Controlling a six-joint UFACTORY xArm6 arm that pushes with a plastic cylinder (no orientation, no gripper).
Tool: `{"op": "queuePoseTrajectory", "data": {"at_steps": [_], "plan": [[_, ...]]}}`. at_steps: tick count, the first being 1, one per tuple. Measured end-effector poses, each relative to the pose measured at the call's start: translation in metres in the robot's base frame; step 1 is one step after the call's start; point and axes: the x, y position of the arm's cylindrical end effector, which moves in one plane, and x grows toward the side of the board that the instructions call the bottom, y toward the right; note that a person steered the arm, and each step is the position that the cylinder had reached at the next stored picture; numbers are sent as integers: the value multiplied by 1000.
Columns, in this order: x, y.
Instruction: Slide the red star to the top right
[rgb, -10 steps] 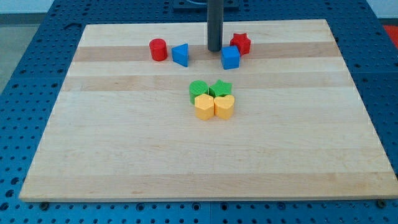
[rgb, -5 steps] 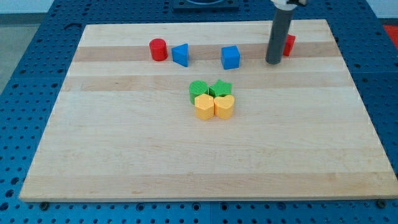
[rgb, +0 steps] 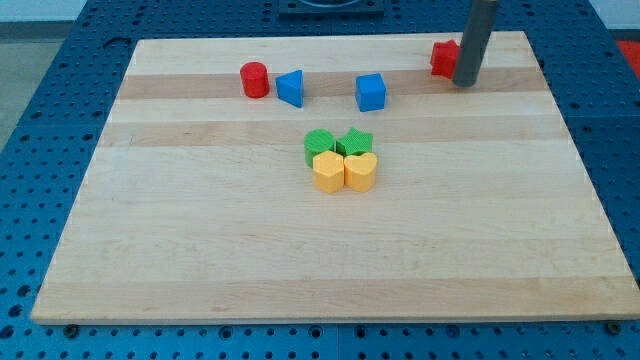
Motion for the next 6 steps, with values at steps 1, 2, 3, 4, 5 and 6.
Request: {"op": "queuePoseTrajectory", "data": {"at_steps": [1,2,3,4,5,6], "plan": [[4,-49],[-25,-63],[-44,-46],[-50,-45],[-31,-48],[-20,-25]]}}
